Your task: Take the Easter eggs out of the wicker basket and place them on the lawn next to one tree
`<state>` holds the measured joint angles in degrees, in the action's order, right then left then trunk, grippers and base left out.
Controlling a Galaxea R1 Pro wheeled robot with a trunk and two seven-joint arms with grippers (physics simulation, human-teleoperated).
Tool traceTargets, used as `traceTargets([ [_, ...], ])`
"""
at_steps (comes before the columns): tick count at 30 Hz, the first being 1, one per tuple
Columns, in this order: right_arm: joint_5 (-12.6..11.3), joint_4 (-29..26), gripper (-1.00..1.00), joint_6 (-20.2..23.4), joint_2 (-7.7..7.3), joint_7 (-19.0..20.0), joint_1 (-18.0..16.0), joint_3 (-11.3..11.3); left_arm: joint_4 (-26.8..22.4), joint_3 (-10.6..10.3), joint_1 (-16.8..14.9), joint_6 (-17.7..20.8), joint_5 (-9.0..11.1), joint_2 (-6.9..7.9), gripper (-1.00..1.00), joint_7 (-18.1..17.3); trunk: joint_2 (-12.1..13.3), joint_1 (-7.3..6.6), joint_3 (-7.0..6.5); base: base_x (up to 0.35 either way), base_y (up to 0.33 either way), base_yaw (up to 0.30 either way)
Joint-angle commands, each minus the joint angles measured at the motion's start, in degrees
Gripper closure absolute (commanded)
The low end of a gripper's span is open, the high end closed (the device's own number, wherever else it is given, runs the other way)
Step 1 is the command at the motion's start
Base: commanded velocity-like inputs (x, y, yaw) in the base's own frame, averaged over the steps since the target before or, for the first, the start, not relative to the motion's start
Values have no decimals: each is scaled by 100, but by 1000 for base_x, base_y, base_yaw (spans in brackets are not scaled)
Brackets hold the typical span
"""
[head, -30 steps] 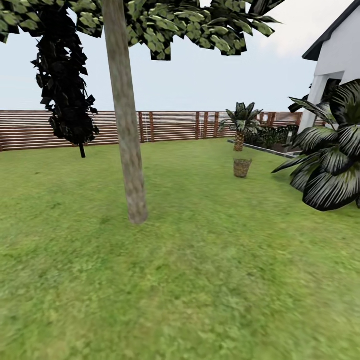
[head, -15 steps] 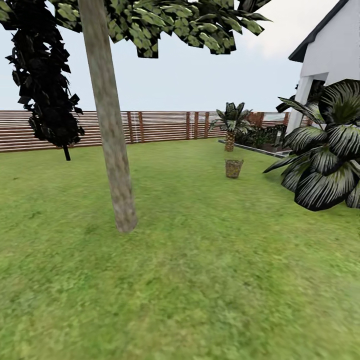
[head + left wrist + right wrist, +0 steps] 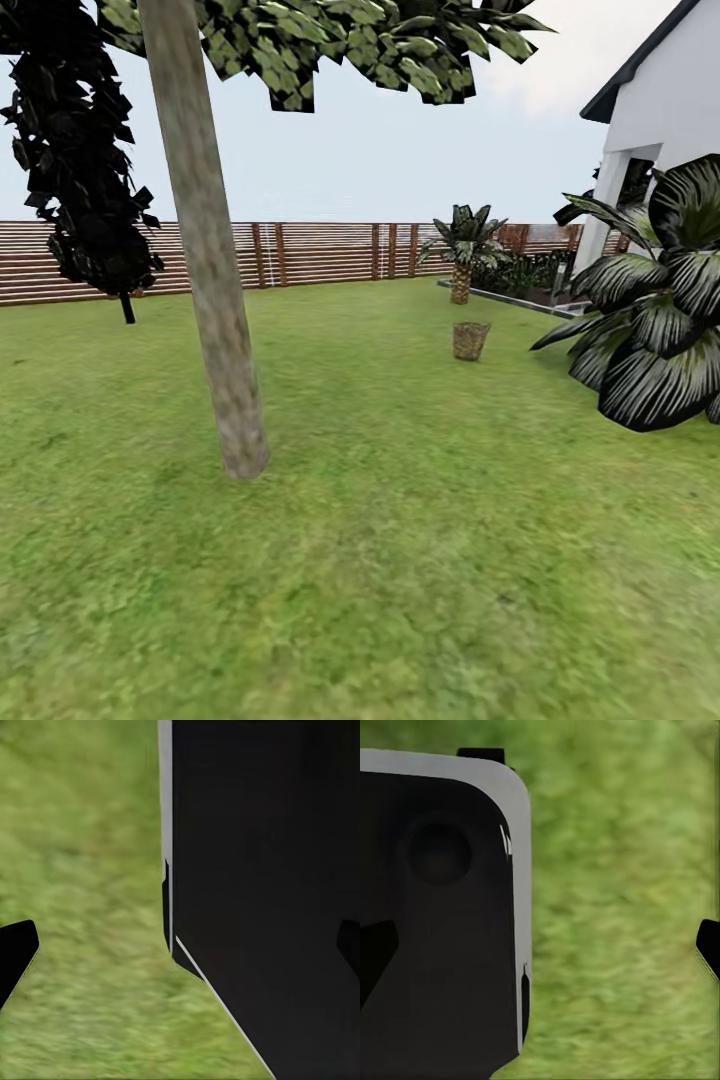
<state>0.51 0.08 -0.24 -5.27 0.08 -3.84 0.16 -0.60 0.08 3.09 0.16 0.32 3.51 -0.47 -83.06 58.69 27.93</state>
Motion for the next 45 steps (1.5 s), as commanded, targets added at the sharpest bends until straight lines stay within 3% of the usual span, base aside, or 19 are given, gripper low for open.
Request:
traceTargets([
  [1, 5, 1, -100, -3, 1, 1, -2, 1, -5, 1, 1, 2, 3, 1, -100, -5, -2, 3, 4, 336, 0, 0],
  [12, -31, 3, -100, -1, -1, -3, -2, -27, -12, 5, -1, 5, 9, 1, -100, -1, -2, 3, 4, 336, 0, 0],
  [16, -30, 58, -100, 36, 64, 22, -2, -16, -239, 16, 1, 26, 74, -26, -100, 16, -2, 3, 4, 336, 0, 0],
  [19, 5, 92, -100, 64, 86, 26, -2, -10, -532, 22, 1, 134, 385, -65, -100, 35, -2, 3, 4, 337, 0, 0],
  [20, 8, -32, -100, 45, 44, 18, -2, -20, -834, 22, 1, 183, 662, -70, -100, 12, -2, 3, 4, 338, -20, 0],
  [23, 1, -824, -100, 119, -83, 22, -2, -32, -1614, 22, 3, 471, 1196, -65, -100, 26, -2, 3, 4, 338, -76, 0],
  [24, -32, -1471, -100, 366, -176, 18, -2, -44, -2263, 25, 3, 735, 1584, -41, -100, 39, -2, 3, 4, 338, -108, 0],
  [27, -78, -3160, -100, 1564, -338, -1, -10, -63, -3805, 50, -5, 1593, 2406, 86, -100, 81, -2, 3, 4, 338, -116, 0],
  [30, -92, -5254, -100, 2873, -375, -1, -32, -67, -5032, 76, -103, 2989, 2804, 274, -100, 154, -2, 3, 4, 338, -120, 0],
  [32, -89, -6021, -100, 3243, -346, 13, -40, -49, -5256, 220, -329, 3306, 2857, 299, -100, 169, -2, 3, 4, 338, -121, 0],
  [35, -89, -6875, -100, 3682, -324, 41, -45, -26, -5384, 764, -862, 3513, 2879, 312, -100, 169, -2, 3, 4, 338, -122, 0],
  [37, -113, -7410, -100, 3809, -321, 44, -58, -25, -5453, 1014, -1166, 3581, 2855, 324, -100, 154, -2, 3, 4, 338, -114, 0],
  [41, -74, -7603, -100, 3816, -298, 29, -63, 59, -5458, 1107, -1258, 3558, 2711, 345, -100, 162, -2, 3, 4, 338, -80, 0],
  [45, -93, -7601, -100, 3832, -288, -5, -64, 83, -5416, 1090, -1274, 3518, 2176, 339, -100, 146, -2, 3, 4, 338, -13, 0],
])
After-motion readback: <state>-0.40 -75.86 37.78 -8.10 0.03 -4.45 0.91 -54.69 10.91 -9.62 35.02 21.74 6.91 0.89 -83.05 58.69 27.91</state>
